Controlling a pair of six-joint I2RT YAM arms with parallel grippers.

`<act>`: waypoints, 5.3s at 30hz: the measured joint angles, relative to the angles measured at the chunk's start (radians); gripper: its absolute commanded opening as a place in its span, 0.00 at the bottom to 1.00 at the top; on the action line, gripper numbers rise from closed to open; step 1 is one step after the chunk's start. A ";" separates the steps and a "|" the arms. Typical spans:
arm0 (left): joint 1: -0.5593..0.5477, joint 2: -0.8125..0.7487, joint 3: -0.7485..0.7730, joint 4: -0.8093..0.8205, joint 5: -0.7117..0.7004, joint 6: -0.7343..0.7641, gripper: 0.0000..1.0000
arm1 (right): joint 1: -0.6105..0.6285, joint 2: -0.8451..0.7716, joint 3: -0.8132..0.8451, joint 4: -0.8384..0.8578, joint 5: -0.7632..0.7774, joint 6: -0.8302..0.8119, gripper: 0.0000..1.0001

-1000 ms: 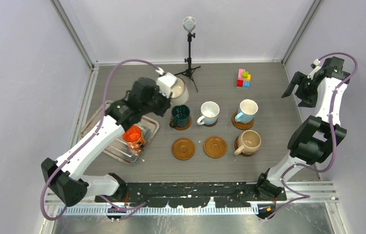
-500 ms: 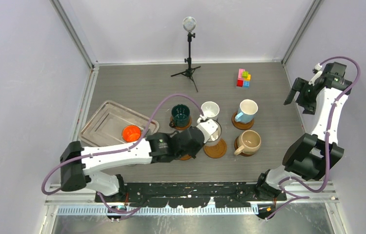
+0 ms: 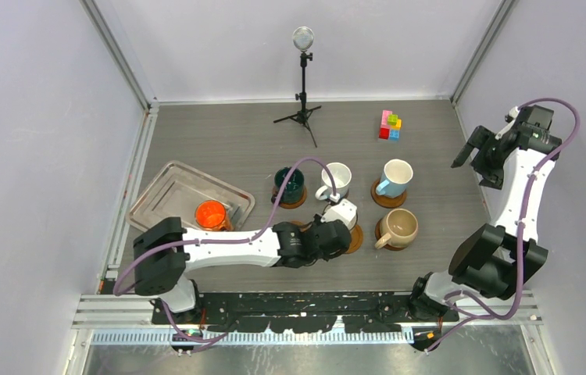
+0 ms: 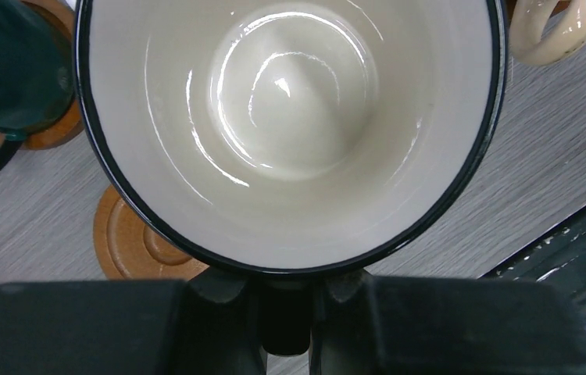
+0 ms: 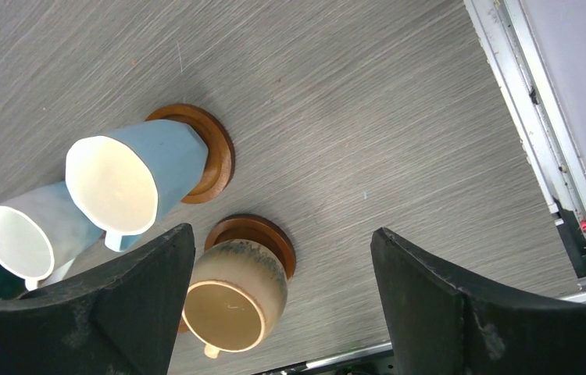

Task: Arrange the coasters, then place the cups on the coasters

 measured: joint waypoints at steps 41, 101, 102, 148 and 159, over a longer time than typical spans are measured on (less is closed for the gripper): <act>-0.011 0.206 0.048 0.084 0.010 -0.133 0.31 | 0.000 -0.056 -0.079 0.014 0.000 0.011 0.87; 0.835 -0.505 -0.055 -0.782 0.214 -0.059 0.97 | 0.000 -0.127 -0.157 -0.009 0.035 -0.100 0.88; 0.854 -0.494 -0.066 -0.787 0.219 -0.078 0.97 | 0.000 -0.127 -0.157 -0.009 0.036 -0.100 0.88; 1.090 -0.437 -0.334 -0.375 0.274 0.054 0.61 | 0.000 -0.110 -0.152 -0.025 0.045 -0.126 0.88; 1.099 -0.378 -0.374 -0.256 0.325 0.139 0.56 | 0.000 -0.110 -0.153 -0.025 0.045 -0.127 0.88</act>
